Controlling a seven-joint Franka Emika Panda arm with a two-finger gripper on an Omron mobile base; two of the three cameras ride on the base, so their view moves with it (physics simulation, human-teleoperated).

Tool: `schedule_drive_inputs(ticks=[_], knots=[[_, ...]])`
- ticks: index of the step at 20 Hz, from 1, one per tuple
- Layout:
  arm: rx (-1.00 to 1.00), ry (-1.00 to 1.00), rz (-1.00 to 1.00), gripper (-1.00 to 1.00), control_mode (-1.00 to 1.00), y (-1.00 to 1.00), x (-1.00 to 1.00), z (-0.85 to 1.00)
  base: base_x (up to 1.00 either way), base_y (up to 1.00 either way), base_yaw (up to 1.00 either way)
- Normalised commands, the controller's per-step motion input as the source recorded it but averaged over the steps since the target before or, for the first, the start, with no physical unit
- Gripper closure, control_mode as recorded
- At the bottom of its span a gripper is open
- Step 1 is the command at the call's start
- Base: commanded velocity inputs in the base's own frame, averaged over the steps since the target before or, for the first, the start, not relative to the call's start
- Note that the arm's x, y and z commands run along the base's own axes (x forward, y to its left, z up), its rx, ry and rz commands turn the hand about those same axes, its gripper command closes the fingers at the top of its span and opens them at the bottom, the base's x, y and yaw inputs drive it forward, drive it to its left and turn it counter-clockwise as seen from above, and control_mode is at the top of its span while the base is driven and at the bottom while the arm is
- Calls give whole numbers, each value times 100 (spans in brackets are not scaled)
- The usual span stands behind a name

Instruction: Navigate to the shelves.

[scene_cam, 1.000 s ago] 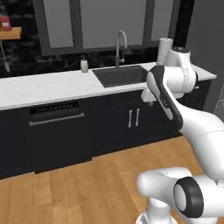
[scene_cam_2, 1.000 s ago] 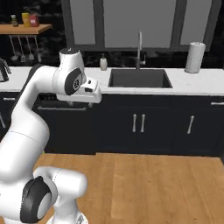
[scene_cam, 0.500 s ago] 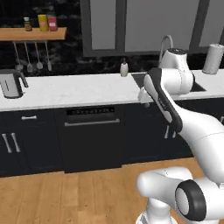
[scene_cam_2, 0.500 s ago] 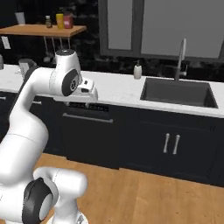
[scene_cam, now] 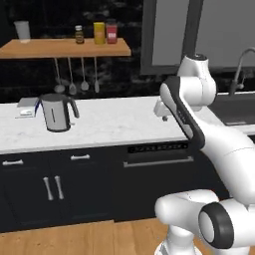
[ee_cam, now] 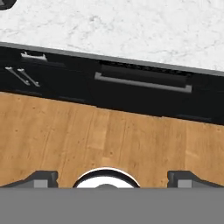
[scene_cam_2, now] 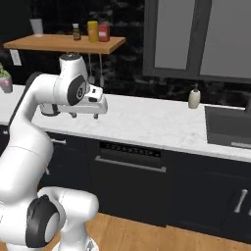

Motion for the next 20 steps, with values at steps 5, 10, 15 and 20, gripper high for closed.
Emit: schedule_drive_inputs(ticks=[5, 10, 15, 20], knots=[[0, 0, 0, -100, 100, 0, 0, 0, 79, 100, 0], [0, 0, 0, -100, 100, 0, 0, 0, 56, 100, -14], [0, 0, 0, -100, 100, 0, 0, 0, 48, 100, -30], [0, 0, 0, -100, 100, 0, 0, 0, 58, 100, -29]])
